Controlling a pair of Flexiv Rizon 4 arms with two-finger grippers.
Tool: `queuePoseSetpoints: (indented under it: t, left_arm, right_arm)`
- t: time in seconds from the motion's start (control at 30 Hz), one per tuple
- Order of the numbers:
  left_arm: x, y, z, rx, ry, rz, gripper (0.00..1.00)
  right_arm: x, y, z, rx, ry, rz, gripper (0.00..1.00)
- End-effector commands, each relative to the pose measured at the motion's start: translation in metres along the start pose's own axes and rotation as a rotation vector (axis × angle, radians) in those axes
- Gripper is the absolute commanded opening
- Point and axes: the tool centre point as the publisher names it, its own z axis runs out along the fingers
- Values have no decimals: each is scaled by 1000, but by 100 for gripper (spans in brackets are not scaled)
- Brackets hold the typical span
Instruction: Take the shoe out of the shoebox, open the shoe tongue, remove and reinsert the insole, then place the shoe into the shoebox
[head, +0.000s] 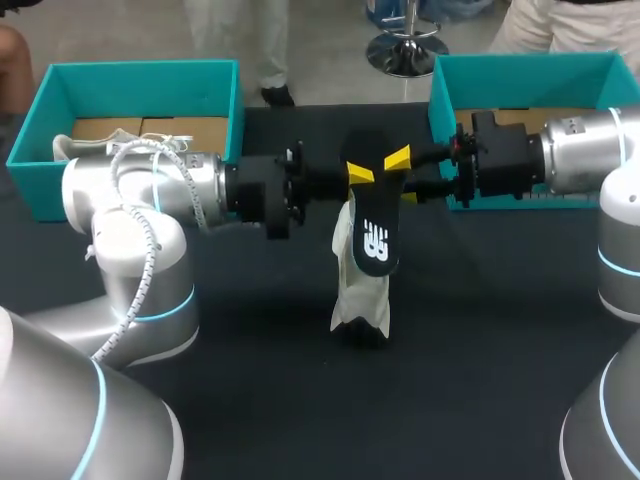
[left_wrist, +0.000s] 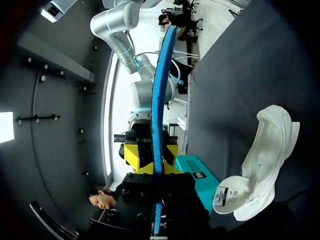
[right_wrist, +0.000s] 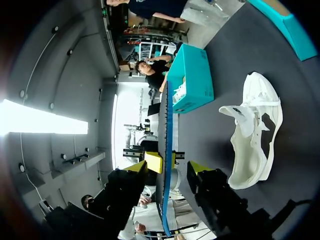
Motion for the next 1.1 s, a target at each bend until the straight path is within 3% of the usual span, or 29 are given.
queuePoseSetpoints:
  t: [0.03,0.33,0.9,1.1]
  left_arm:
    - [-1,1,-1,2,8,-2,0]
    - [-1,1,-6,6,22,-15,0]
    - [8,-6,-14,4,67,-52,0]
    - [9,-11,-15,1,72,-70,0]
  right_arm:
    - [1,-10,-10,-27,-24,5,100]
    - [-2,-18,-27,-93,-142,28,100]
    - [-2,-18,-27,-93,-142,28,100]
    - [-15,-33,-60,-97,-246,18,100]
